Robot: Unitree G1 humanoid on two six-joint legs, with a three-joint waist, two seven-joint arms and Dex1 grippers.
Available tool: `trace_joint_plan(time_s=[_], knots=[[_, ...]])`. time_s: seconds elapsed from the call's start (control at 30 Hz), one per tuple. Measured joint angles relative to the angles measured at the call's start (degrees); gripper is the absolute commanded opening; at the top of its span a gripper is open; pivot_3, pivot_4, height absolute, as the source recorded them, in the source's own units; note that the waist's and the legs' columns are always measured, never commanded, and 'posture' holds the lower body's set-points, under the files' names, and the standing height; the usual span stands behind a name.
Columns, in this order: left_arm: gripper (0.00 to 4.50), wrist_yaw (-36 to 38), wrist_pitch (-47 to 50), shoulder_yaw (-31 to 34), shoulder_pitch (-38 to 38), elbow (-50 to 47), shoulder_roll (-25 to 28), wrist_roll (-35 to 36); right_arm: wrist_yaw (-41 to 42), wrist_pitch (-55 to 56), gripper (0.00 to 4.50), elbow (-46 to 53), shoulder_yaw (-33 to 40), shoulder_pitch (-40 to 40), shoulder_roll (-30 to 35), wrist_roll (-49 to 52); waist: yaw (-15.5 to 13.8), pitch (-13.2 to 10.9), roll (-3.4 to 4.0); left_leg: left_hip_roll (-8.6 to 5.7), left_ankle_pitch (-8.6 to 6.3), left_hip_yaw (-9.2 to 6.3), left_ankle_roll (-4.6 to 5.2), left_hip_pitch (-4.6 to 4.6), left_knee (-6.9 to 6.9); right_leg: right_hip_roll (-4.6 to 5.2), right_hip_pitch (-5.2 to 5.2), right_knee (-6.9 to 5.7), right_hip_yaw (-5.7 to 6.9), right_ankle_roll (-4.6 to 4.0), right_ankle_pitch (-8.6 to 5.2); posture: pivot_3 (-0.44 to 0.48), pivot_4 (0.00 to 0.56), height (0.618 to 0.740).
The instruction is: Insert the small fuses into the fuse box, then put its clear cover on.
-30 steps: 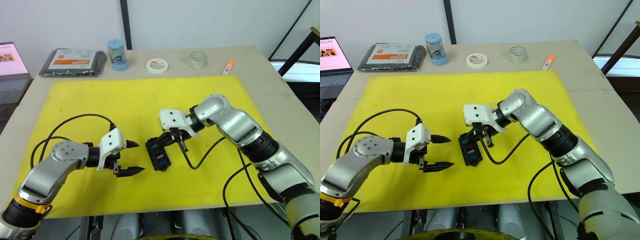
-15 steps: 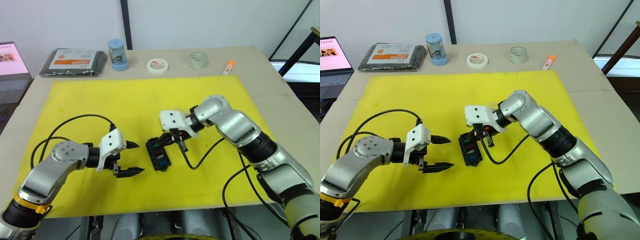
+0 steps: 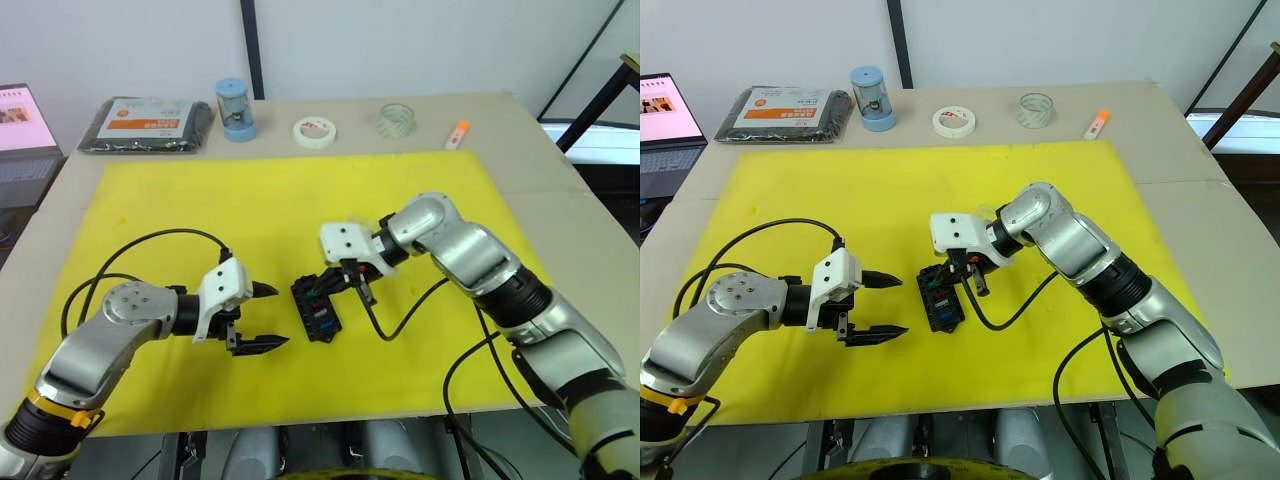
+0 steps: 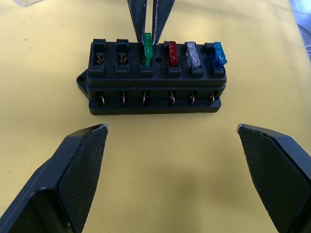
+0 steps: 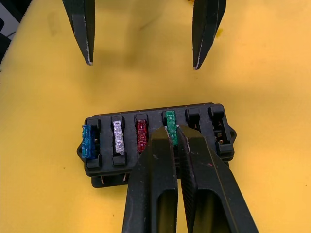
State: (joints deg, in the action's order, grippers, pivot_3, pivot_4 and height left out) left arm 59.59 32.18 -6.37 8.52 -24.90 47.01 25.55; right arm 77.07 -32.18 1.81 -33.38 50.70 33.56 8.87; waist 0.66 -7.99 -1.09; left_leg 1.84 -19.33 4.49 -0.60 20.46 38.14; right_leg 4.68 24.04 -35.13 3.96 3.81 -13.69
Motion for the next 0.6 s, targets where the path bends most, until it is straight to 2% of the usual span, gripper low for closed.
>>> trace_joint_plan(time_s=[0.6], knots=[[4.47,-0.1,0.0,0.0,0.0,-0.2,0.0,0.0,1.0,6.3,0.00,-3.2,-1.8,0.2,-1.6,-6.4,0.2,0.0,-0.01,0.01,0.00,-0.02,0.00,-0.33,0.00,-0.05,-0.31,0.02,0.01,0.00,0.00,0.000,0.150,0.740]])
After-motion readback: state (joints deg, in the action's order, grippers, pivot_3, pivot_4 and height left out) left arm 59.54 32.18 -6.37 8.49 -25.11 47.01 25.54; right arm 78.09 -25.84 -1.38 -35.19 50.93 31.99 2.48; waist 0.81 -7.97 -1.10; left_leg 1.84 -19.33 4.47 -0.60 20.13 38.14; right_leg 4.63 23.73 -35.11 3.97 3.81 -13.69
